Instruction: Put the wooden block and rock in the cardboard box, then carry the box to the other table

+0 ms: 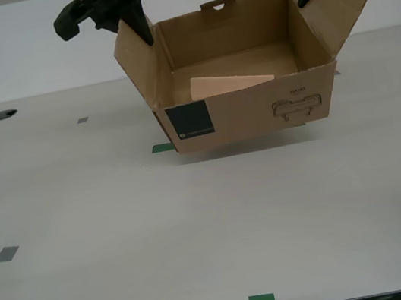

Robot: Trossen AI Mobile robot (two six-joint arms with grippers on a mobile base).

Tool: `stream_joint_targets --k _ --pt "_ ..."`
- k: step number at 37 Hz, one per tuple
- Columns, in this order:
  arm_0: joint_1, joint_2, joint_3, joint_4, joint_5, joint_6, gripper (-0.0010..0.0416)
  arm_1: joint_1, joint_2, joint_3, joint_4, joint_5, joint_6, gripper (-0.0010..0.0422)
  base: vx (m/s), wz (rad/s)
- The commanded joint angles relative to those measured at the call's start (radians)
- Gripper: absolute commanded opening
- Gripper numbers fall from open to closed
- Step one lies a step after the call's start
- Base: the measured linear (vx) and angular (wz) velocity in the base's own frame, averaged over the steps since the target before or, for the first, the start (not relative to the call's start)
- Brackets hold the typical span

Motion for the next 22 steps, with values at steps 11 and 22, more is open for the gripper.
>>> stream_joint_targets --k 11,22 --pt "0.002 -0.001 0.001 -0.026 -0.014 -0.029 -0.0001 -0.003 -0.084 -0.001 -0.047 0.015 -0.049 -0.0002 -0.014 0.000" --pt "0.003 -0.001 0.001 -0.062 -0.014 -0.057 -0.0001 -0.003 -0.091 -0.006 -0.059 0.015 -0.047 -0.0002 -0.051 0.014"
